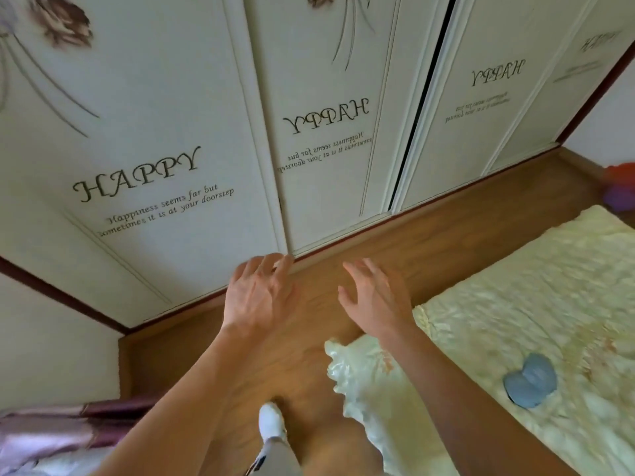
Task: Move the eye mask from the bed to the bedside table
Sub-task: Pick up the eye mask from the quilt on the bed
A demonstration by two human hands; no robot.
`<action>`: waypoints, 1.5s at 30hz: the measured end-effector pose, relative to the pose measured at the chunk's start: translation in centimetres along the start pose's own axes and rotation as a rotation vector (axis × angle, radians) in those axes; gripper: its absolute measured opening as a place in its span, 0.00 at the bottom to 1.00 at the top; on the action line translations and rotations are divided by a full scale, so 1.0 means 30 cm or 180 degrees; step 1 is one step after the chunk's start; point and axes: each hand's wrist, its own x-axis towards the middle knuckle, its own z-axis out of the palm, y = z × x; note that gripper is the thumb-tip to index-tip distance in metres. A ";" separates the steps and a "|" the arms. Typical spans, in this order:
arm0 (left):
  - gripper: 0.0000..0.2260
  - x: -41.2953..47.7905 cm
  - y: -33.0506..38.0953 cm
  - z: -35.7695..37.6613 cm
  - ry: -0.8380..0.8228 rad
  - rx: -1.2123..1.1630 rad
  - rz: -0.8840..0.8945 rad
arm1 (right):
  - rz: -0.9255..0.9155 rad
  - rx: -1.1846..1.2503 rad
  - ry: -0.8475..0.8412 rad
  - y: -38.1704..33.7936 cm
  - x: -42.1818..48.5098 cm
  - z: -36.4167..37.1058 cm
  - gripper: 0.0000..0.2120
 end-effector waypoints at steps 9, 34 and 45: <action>0.20 0.698 -0.172 0.202 -0.0127 -0.0220 0.0645 | 0.0627 -0.0093 0.0270 0.086 0.554 0.115 0.22; 0.21 1.393 1.071 0.536 -0.0926 -0.0514 0.4846 | 0.4761 0.0119 0.1604 0.815 0.415 0.093 0.19; 0.22 1.147 1.649 0.757 -0.1395 -0.0165 0.6197 | 0.6041 0.0257 0.1761 1.076 0.100 0.144 0.22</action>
